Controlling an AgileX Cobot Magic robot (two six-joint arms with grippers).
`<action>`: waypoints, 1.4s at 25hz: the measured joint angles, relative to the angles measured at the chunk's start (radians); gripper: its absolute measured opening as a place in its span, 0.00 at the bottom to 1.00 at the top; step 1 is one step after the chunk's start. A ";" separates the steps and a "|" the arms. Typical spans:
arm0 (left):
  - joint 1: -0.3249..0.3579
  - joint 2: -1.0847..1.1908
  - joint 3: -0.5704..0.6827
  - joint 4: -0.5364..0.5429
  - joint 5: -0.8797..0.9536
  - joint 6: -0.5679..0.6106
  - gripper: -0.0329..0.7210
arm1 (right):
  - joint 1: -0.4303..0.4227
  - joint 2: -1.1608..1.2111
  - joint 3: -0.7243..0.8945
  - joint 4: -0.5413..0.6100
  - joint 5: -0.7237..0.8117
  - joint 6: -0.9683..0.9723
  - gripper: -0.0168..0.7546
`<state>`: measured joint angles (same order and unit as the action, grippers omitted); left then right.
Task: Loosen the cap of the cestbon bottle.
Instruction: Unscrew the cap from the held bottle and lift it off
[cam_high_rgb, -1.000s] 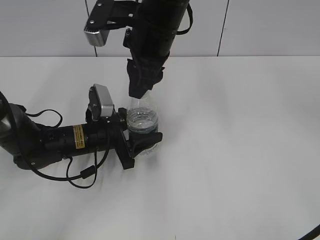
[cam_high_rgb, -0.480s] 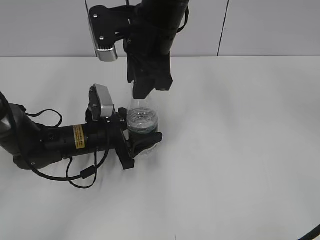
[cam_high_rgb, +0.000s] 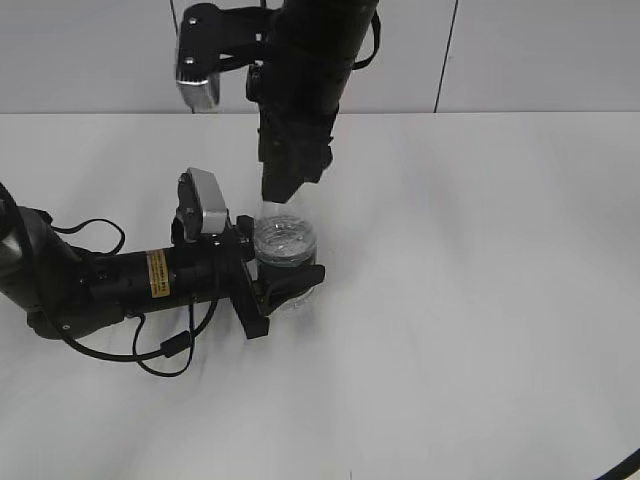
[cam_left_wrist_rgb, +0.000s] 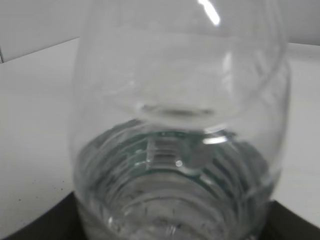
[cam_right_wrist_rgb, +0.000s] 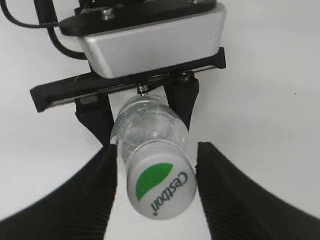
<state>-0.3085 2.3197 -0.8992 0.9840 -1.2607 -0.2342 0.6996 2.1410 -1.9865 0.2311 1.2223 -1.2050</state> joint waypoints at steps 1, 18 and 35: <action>0.000 0.000 0.000 0.000 0.000 0.000 0.58 | 0.000 0.000 0.000 0.003 0.000 0.047 0.54; 0.000 0.000 0.000 0.006 0.000 -0.001 0.58 | 0.000 -0.050 -0.094 -0.033 0.000 0.914 0.76; 0.000 0.000 0.000 0.006 0.000 -0.001 0.58 | 0.000 -0.056 0.007 -0.060 0.000 1.247 0.76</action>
<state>-0.3085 2.3197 -0.8992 0.9902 -1.2607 -0.2351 0.6996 2.0851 -1.9794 0.1709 1.2223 0.0423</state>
